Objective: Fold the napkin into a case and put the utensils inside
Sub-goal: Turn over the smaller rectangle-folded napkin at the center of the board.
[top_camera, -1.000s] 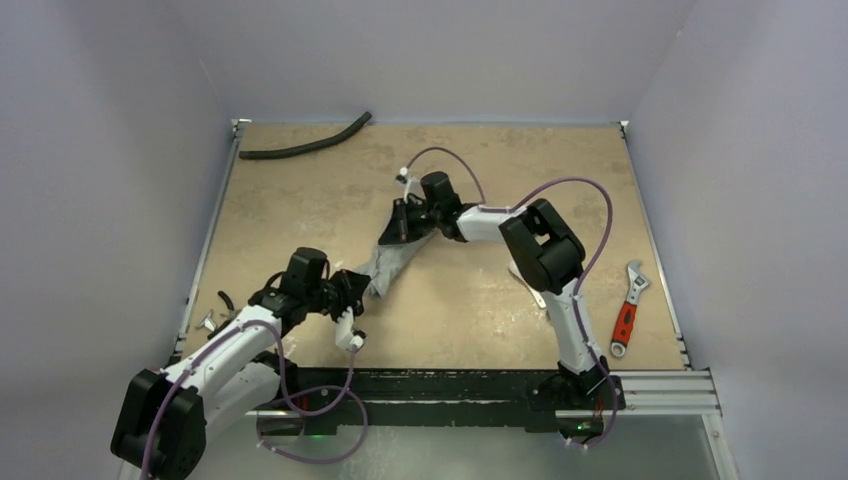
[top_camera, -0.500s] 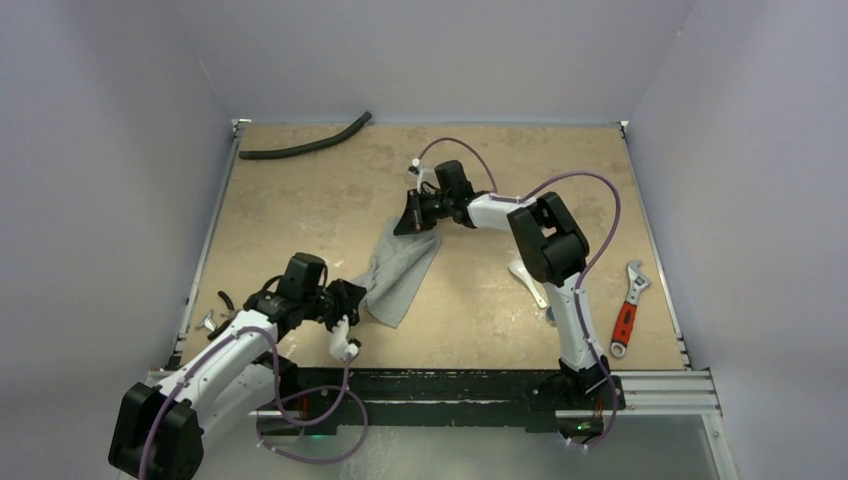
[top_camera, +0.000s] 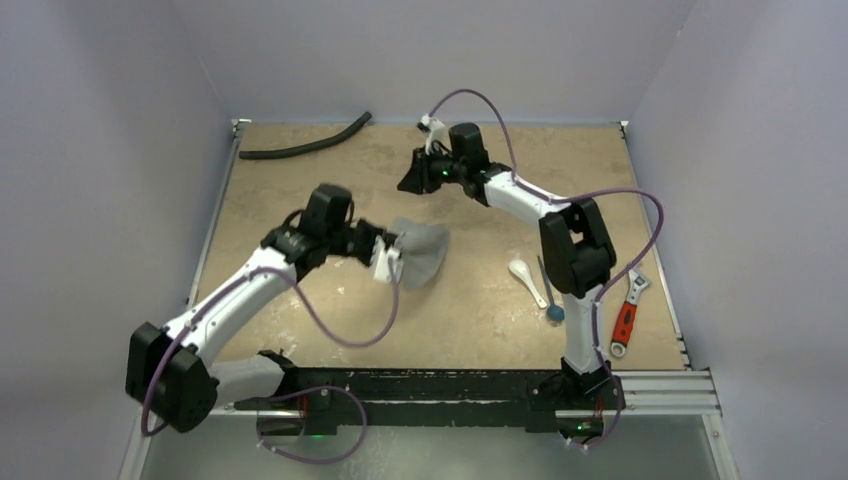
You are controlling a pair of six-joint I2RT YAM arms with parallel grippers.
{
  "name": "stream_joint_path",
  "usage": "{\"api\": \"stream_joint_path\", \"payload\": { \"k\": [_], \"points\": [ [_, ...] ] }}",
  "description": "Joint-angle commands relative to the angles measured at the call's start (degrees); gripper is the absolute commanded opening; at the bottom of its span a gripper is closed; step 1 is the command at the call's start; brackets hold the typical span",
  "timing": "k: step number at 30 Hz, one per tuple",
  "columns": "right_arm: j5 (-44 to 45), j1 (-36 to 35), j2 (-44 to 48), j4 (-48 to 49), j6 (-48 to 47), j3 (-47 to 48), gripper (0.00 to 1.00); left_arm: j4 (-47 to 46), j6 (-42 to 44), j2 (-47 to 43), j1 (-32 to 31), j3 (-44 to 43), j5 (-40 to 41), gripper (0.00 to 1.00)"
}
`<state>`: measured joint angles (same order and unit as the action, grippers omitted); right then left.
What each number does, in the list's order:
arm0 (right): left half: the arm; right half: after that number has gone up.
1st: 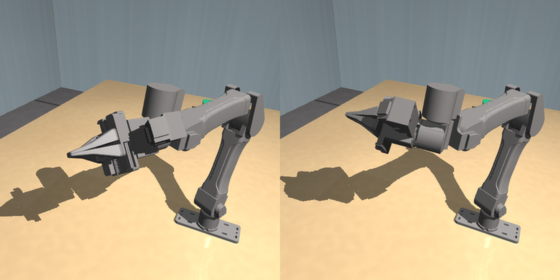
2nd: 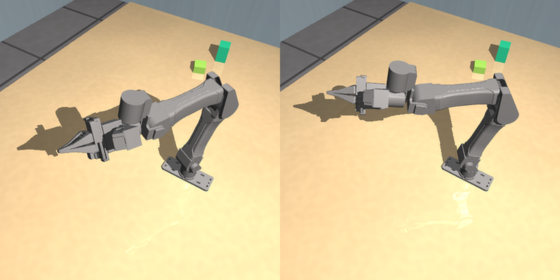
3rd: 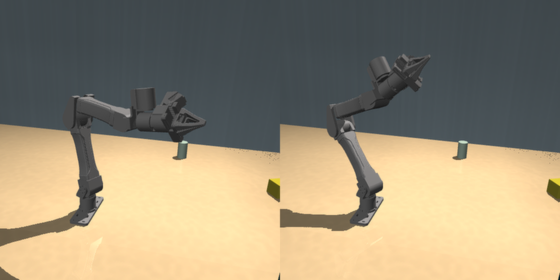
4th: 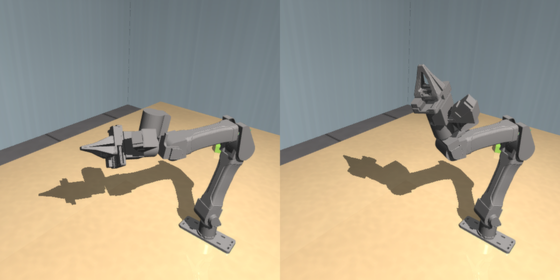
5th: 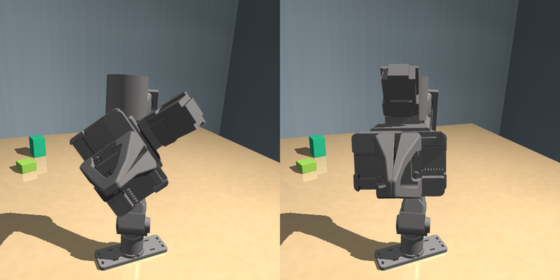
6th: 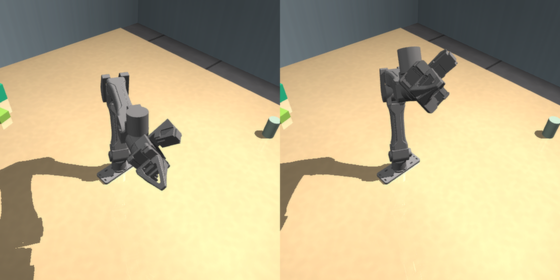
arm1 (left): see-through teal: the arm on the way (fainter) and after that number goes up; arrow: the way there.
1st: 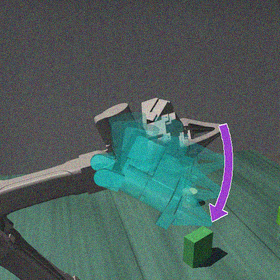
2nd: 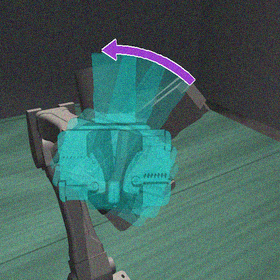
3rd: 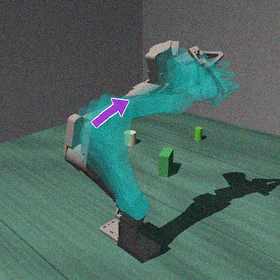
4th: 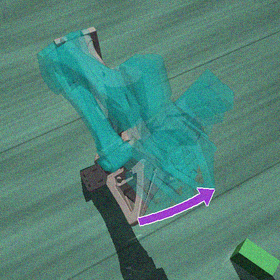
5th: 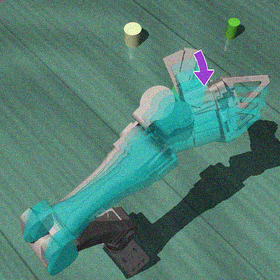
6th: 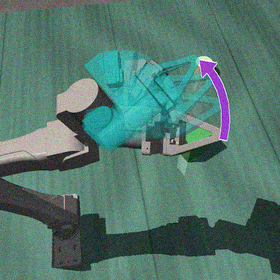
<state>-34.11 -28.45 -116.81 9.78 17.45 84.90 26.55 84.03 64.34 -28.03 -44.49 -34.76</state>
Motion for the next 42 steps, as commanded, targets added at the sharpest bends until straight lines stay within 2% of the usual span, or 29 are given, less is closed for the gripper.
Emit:
{"api": "stream_joint_path", "payload": {
  "k": [1,3,9,12,13,15,16,19,22,26,30,35,37,39,42],
  "points": [
    [-2.3,-4.6,-8.4,-8.9,-10.4,15.7,0.24,0.4,-31.5,9.0,-1.8,-22.7,-5.7,0.00],
    [-5.3,-5.1,-10.4,-14.4,-12.4,18.2,0.20,-1.6,-43.4,10.1,-0.3,-27.1,-8.3,0.00],
    [-10.3,0.4,5.3,-3.8,-5.1,-0.3,0.15,-11.8,-78.2,12.5,0.3,-37.4,-15.2,0.00],
    [-11.8,1.6,11.6,-10.6,-7.5,-3.8,0.09,-15.6,-95.1,15.9,1.3,-42.1,-15.9,0.00],
    [-10.5,1.7,13.8,-12.0,-7.0,-7.1,0.06,-19.0,-102.5,16.3,2.7,-40.5,-17.0,0.00],
    [-4.6,2.2,18.8,-15.3,-6.5,-11.5,0.03,-29.3,-116.8,15.0,5.8,-31.8,-18.2,0.00],
    [-0.4,2.5,20.3,-17.0,-5.9,-13.5,0.04,-30.5,-119.5,14.2,6.9,-27.5,-17.9,0.00],
    [9.7,3.3,23.0,-21.4,-5.8,-17.8,0.05,-27.4,-117.9,12.7,8.2,-15.8,-17.8,0.00],
    [24.6,3.5,25.9,-24.0,-2.9,-20.3,0.17,-22.4,-117.3,13.1,10.1,-8.4,-15.7,0.00],
    [30.2,3.5,32.4,-22.7,0.0,-23.3,0.21,-18.7,-114.4,15.1,13.5,0.4,-13.7,0.00],
    [29.3,3.5,34.3,-22.7,-1.9,-23.7,0.18,-17.9,-112.9,18.2,19.0,5.1,-13.6,0.00],
    [10.1,2.1,38.5,-18.7,-6.0,-27.5,0.08,-18.6,-111.7,19.5,23.1,9.0,-12.7,0.00],
    [5.6,-1.3,39.9,-19.1,-8.4,-29.9,0.09,-19.4,-112.1,19.8,23.7,9.5,-12.8,0.00],
    [6.2,-7.0,39.4,-20.2,-8.9,-31.9,0.11,-19.8,-112.7,20.3,24.2,9.2,-12.9,0.00],
    [7.3,-13.0,39.5,-11.9,-4.5,-37.0,0.11,-19.9,-113.9,20.6,24.8,8.2,-13.6,0.00]
  ]
}}
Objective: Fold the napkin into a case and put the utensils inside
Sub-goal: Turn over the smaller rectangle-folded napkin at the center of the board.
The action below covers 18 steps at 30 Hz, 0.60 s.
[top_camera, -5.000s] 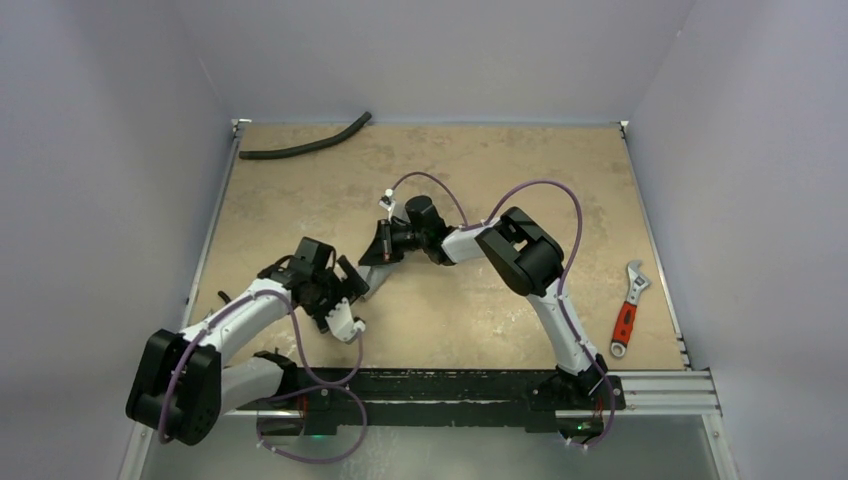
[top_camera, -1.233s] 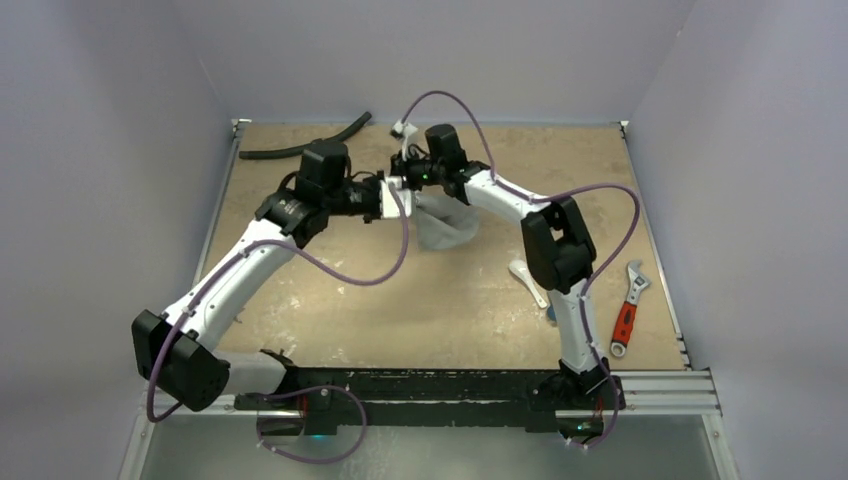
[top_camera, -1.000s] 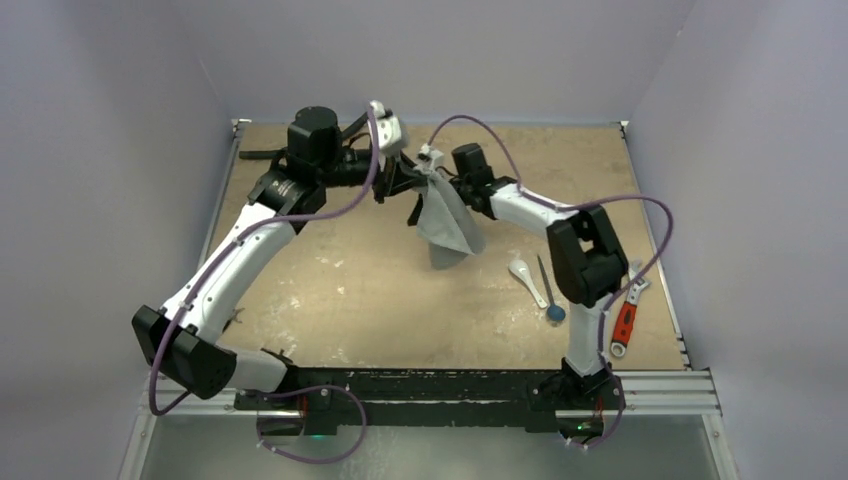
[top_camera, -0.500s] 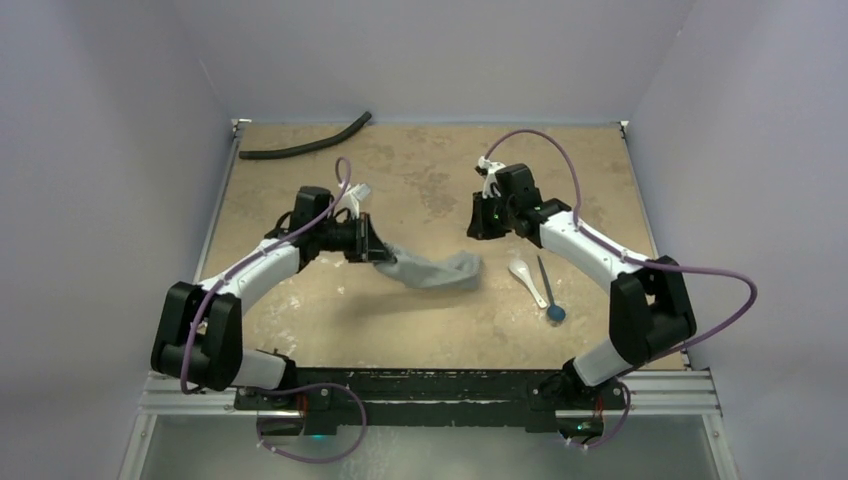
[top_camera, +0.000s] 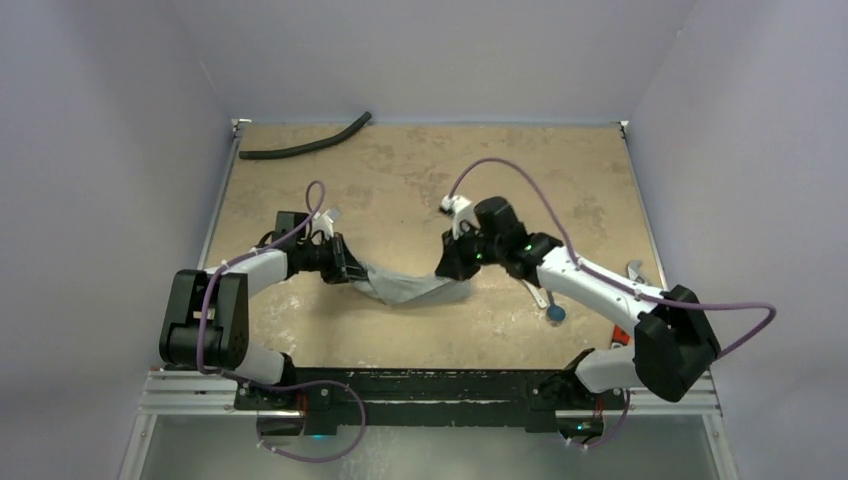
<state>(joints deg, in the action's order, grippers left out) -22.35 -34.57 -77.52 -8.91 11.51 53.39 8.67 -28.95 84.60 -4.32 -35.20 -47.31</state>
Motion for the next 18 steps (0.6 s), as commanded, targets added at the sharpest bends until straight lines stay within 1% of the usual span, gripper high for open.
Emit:
{"api": "stream_joint_path", "payload": {
  "k": [1,3,5,7,9,11,14,16,18],
  "points": [
    [-3.4,-8.4,0.1,9.8,2.8,-6.9,0.11,-2.2,-1.5,0.4,1.4,-1.4,-1.4,0.00],
    [-2.3,-11.2,-0.3,15.1,4.1,-9.1,0.11,-1.8,-1.9,0.2,2.2,-1.9,-2.0,0.00],
    [-4.3,-14.1,-0.9,20.1,4.3,-10.3,0.11,-1.0,-2.1,0.0,2.6,-2.0,-2.3,0.00],
    [-6.2,-16.2,-3.7,21.4,2.7,-9.4,0.12,-1.7,-2.9,-0.2,2.8,-1.8,-2.3,0.00],
    [-5.0,-18.2,-9.7,21.8,1.7,-7.1,0.13,-3.0,-4.2,-0.4,2.9,-1.7,-2.5,0.00],
    [-4.9,-19.4,-14.8,23.4,1.3,-4.6,0.13,-3.7,-5.2,-0.4,2.9,-1.9,-2.7,0.00],
    [-4.2,-20.0,-20.5,25.9,0.7,-1.5,0.13,-2.0,-4.6,-0.6,2.9,-3.6,-3.1,0.00],
    [-2.4,-20.1,-22.1,27.1,0.5,-0.4,0.13,-0.8,-4.4,-0.6,2.9,-4.6,-3.3,0.00],
    [1.0,-20.1,-21.2,30.0,0.5,-1.0,0.13,-0.3,-4.2,-0.7,2.8,-4.9,-3.5,0.00]
  ]
}}
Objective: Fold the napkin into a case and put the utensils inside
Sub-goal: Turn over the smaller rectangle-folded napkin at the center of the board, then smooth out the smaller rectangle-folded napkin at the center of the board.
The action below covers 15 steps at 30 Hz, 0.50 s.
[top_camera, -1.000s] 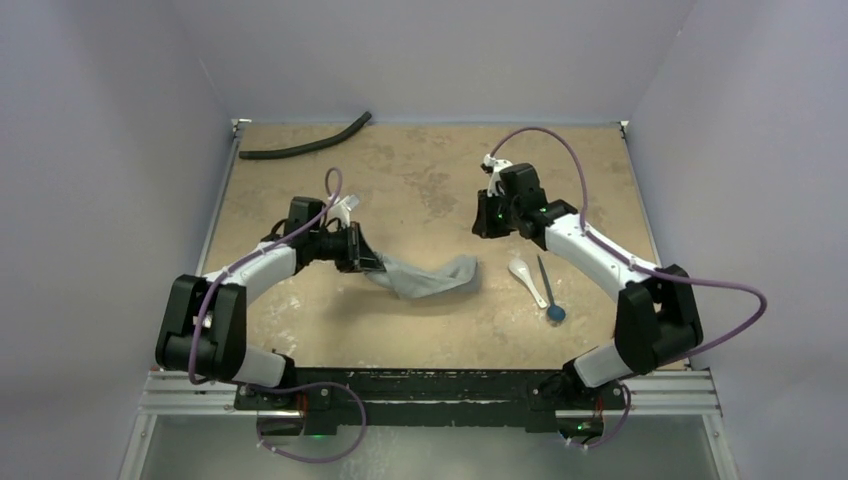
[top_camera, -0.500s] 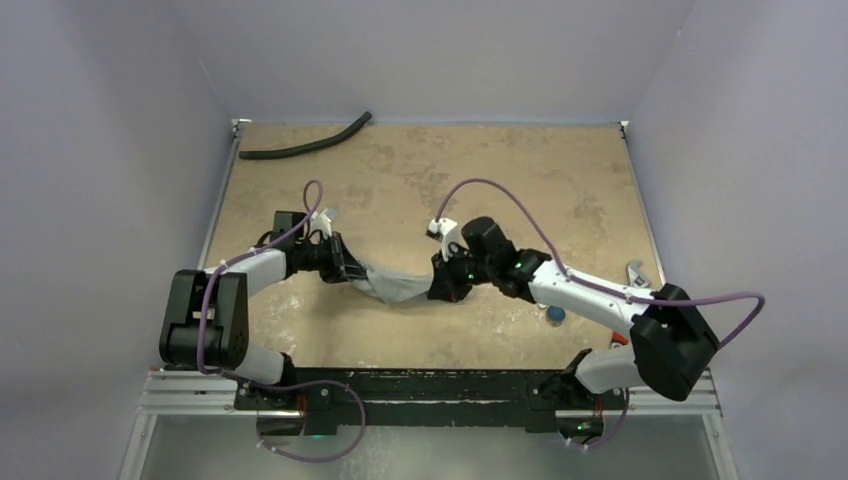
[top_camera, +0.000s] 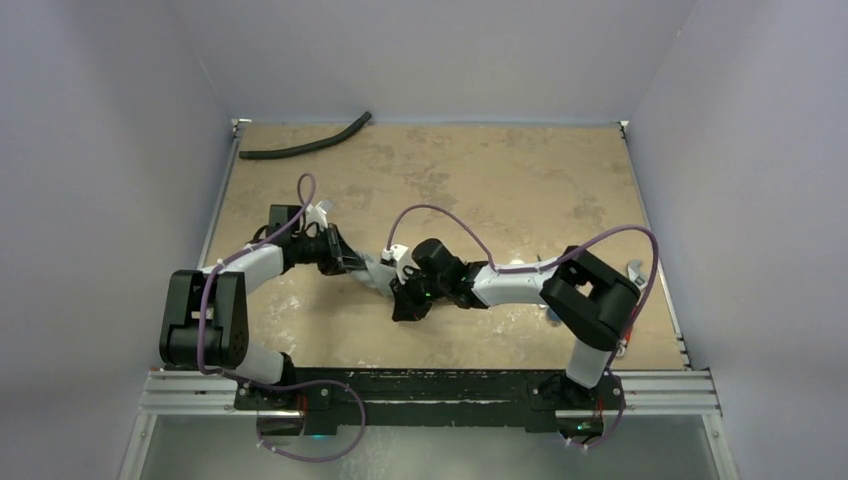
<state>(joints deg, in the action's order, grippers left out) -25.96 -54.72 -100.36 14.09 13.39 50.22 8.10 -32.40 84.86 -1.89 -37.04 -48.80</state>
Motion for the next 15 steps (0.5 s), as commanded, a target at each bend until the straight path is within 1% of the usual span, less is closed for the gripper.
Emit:
{"api": "stream_joint_path", "payload": {
  "k": [1,5,9,11,15],
  "points": [
    [7.2,0.1,2.7,8.7,-1.2,1.8,0.13,0.6,-0.6,-1.0,0.4,-3.0,-1.8,0.00],
    [15.4,0.0,7.2,16.2,-0.6,-1.5,0.13,1.3,-0.7,-1.3,0.5,-2.7,-1.7,0.00],
    [20.9,0.0,9.0,21.6,-1.6,-2.6,0.13,2.4,-0.4,-1.5,0.5,-3.2,-1.9,0.00],
    [22.0,0.0,8.5,22.8,-2.4,-2.5,0.14,2.9,-0.3,-1.7,0.4,-3.3,-1.9,0.00],
    [23.1,0.0,6.7,21.0,-4.5,0.3,0.18,2.9,-0.8,-2.1,0.4,-3.7,-2.4,0.00]
  ]
}}
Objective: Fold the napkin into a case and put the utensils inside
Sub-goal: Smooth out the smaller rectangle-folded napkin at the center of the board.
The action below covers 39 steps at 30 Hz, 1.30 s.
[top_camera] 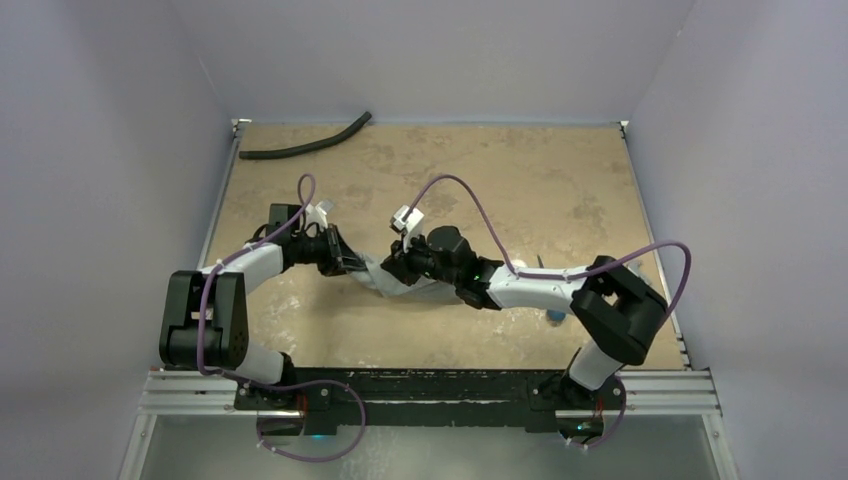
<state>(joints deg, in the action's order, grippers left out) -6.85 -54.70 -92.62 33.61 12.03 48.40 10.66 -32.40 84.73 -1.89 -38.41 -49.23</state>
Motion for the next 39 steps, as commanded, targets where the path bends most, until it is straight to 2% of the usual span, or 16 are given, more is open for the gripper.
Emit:
{"api": "stream_joint_path", "payload": {
  "k": [1,3,6,8,12,13,18,26,32,35,39],
  "points": [
    [4.3,0.0,-0.1,0.7,-4.3,2.1,0.21,0.4,-1.0,-2.0,0.4,-2.7,-1.9,0.00],
    [8.1,-1.7,4.3,1.8,-8.2,-1.0,0.28,1.2,-1.2,-2.0,0.6,-4.3,-2.1,0.00],
    [15.9,-8.1,8.0,1.6,-17.1,-5.3,0.41,0.9,-2.0,-2.0,0.6,-4.9,-2.0,0.00],
    [20.4,-11.6,7.5,0.5,-20.0,-5.6,0.50,-0.2,-2.6,-2.0,0.5,-4.3,-1.5,0.00],
    [25.6,-16.5,5.2,2.0,-25.2,-7.5,0.57,0.8,-2.0,-2.5,0.5,-4.7,-0.6,0.00],
    [27.9,-17.5,4.1,3.0,-26.9,-7.8,0.66,1.3,-1.6,-2.5,0.5,-5.2,-0.5,0.00],
    [34.8,-18.8,-2.3,8.6,-32.9,-6.3,0.68,4.4,0.9,-2.7,0.6,-7.3,-0.5,0.00],
    [42.6,-18.9,-8.3,24.2,-43.3,-6.0,0.63,5.7,1.2,-2.5,0.4,-7.4,-0.9,0.00],
    [39.9,-18.9,-5.8,24.5,-41.7,-6.5,0.50,6.3,2.8,-2.3,0.5,-7.5,-1.1,0.00],
    [37.3,-18.6,-4.4,22.2,-40.9,-7.0,0.37,7.3,4.8,-2.2,0.3,-8.1,-1.2,0.00],
    [37.3,-17.5,-4.6,21.0,-39.6,-6.3,0.12,9.4,8.3,-2.2,-0.3,-9.0,-1.6,0.00]
  ]
}}
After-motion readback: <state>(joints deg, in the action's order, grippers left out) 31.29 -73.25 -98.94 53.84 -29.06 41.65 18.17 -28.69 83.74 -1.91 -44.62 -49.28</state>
